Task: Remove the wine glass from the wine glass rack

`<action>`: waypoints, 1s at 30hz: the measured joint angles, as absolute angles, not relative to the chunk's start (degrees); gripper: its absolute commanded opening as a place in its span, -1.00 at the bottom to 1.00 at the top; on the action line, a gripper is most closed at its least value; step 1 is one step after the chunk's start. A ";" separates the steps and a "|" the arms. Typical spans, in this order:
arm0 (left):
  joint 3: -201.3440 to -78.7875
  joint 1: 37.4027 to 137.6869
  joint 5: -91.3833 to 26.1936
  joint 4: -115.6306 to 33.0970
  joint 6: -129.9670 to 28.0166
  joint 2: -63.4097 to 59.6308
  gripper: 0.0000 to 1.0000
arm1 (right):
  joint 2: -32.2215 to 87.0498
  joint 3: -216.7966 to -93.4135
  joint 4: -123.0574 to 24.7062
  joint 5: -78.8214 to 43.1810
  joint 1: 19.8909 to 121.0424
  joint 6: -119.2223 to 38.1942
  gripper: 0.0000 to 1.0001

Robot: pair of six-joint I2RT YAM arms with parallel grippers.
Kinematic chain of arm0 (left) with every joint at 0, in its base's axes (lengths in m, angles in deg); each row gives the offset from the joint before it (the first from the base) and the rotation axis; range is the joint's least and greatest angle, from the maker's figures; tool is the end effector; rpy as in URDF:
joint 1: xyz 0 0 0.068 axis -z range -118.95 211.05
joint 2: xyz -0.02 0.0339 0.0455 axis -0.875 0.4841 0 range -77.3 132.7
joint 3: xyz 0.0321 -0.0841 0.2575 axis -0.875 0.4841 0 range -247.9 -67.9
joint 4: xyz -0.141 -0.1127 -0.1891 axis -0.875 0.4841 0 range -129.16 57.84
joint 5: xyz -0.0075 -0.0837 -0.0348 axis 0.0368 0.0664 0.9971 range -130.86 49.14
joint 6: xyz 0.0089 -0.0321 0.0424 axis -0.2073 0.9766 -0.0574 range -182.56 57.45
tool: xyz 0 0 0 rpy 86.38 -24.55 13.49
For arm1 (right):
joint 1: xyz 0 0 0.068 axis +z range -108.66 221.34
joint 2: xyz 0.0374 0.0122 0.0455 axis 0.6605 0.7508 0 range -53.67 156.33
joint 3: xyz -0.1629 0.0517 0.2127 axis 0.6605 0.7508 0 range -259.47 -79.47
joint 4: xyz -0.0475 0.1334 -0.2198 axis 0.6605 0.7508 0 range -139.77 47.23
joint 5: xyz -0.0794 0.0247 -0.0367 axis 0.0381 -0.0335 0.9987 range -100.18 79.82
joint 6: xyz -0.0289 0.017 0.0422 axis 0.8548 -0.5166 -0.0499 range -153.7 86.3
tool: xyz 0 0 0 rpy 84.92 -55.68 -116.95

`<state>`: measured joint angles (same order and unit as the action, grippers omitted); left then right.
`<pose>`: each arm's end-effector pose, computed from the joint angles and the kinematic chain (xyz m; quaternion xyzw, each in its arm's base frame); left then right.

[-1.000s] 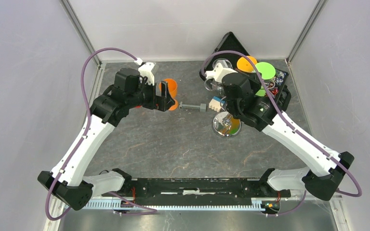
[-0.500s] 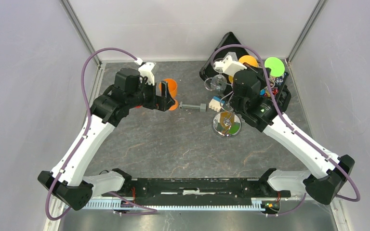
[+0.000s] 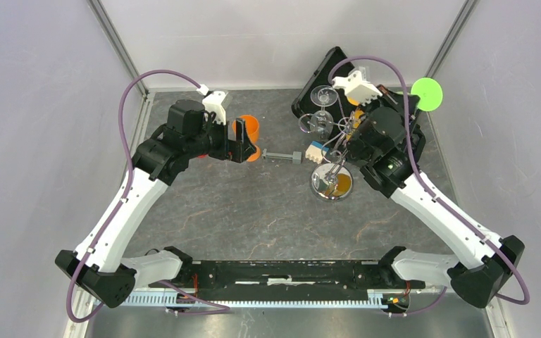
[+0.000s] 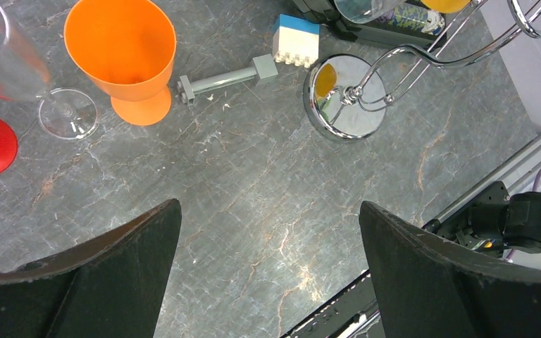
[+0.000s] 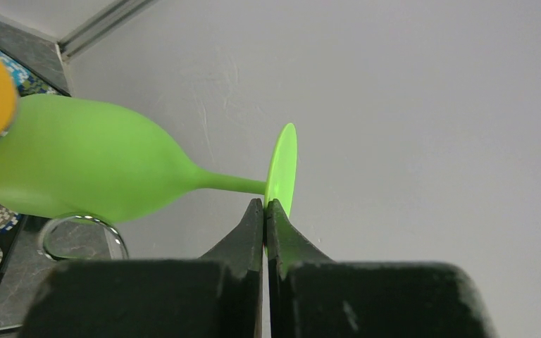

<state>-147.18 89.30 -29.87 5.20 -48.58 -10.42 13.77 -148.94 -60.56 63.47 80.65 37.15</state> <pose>0.2039 -0.1173 0.4099 0.1542 0.8579 -0.2520 0.4203 0.2099 0.1277 0.4446 -0.1412 0.6699 -0.5298 0.5005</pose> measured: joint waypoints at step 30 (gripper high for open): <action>-147.20 89.30 -27.86 -4.25 -40.36 -12.85 1.00 | 6.06 -169.82 -58.48 63.25 80.50 28.10 -1.00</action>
